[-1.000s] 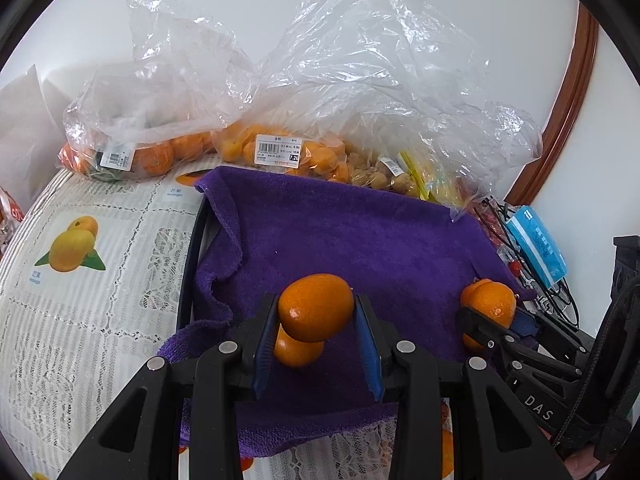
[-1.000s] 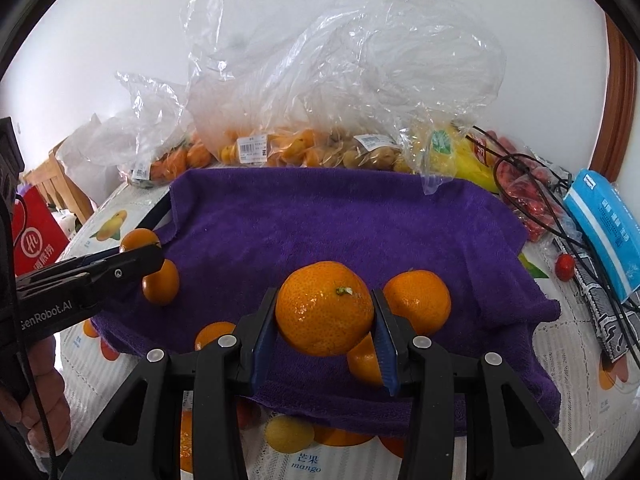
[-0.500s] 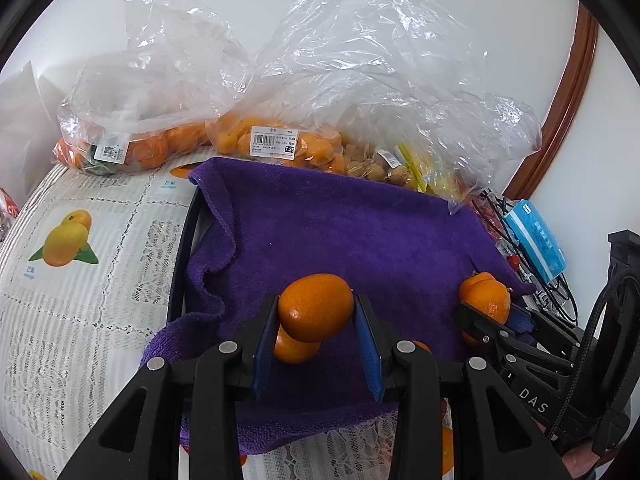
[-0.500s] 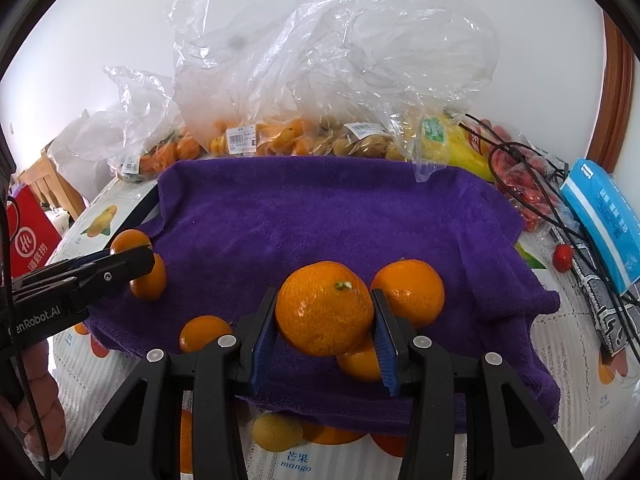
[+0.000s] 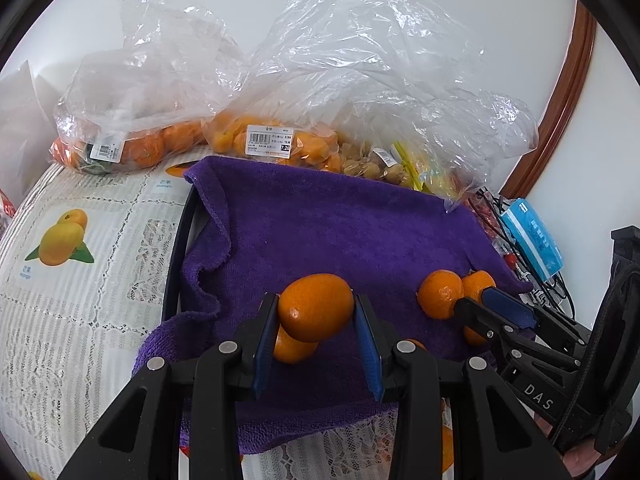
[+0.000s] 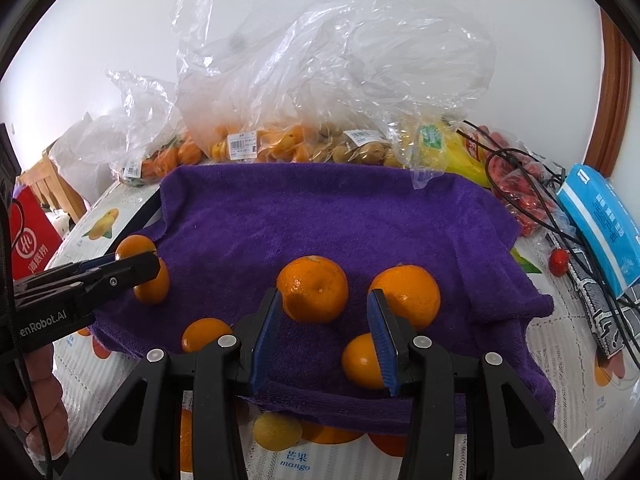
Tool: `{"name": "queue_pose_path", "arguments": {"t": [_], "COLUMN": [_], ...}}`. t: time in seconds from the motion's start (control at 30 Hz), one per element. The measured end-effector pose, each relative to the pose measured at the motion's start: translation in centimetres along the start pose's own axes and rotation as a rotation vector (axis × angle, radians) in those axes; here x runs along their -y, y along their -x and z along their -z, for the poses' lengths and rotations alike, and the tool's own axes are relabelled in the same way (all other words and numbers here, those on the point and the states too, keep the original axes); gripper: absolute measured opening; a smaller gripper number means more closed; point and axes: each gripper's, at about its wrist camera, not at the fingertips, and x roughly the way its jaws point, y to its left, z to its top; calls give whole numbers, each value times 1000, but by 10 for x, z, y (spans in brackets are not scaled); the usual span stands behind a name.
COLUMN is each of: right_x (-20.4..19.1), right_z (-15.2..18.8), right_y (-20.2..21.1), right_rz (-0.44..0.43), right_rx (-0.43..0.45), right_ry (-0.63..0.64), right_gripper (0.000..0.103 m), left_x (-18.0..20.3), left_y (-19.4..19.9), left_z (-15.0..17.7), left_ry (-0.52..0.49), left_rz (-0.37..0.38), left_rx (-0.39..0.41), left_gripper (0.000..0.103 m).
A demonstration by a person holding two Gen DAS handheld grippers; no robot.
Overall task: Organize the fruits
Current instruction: 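Lower and open the right tool onto the towel while the left tool releases its orange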
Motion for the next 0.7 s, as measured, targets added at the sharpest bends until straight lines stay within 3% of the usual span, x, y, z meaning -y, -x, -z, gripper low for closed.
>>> {"name": "queue_pose_path", "arguments": {"t": [0.17,0.37,0.5,0.7], "right_x": [5,7,8,10], "right_z": [-2,-2,-2,-3], "right_y": [4,3,3,6], "right_rz": [0,3,3,11], "right_rx": [18,12,15,26], "right_ry": [-26,-36,-39,-49], "right_gripper": [44,44,44,44], "left_x": [2,2,1,0], "left_y": [-1,-1,1,7], "left_z": [0,0,-1,-2], "left_ry": [-9,-7,0,6], "left_rz": [-5,-4,0,5], "left_rx": [-2,-6,4,30], "left_gripper": [36,42,53,54]}}
